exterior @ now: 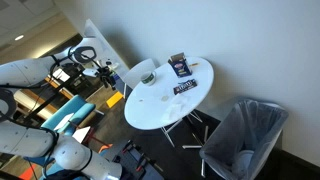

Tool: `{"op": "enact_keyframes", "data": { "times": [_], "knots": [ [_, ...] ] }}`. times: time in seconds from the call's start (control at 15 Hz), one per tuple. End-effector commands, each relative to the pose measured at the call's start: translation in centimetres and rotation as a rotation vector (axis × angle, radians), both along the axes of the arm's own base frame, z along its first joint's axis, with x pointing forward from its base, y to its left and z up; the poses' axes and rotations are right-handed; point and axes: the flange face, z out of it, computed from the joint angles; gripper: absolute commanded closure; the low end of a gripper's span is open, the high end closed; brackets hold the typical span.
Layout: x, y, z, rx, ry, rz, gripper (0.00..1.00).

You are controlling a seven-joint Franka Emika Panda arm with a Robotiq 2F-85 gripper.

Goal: Move the cup to the right of the table

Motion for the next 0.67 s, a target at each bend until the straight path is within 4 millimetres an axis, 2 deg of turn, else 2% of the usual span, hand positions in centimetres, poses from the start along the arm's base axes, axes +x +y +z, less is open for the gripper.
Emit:
{"op": "enact_keyframes", "data": {
  "times": [0.0,0.4,0.53,0.6],
  "knots": [
    [0.0,0.0,0.0,0.0,0.001,0.0,0.0],
    [0.0,0.0,0.0,0.0,0.001,0.0,0.0],
    [1.4,-0.1,0.5,-0.006,-0.061,-0.049,0.0],
    [3.3,-0.3,1.0,0.003,-0.127,-0.091,0.0]
  ]
}}
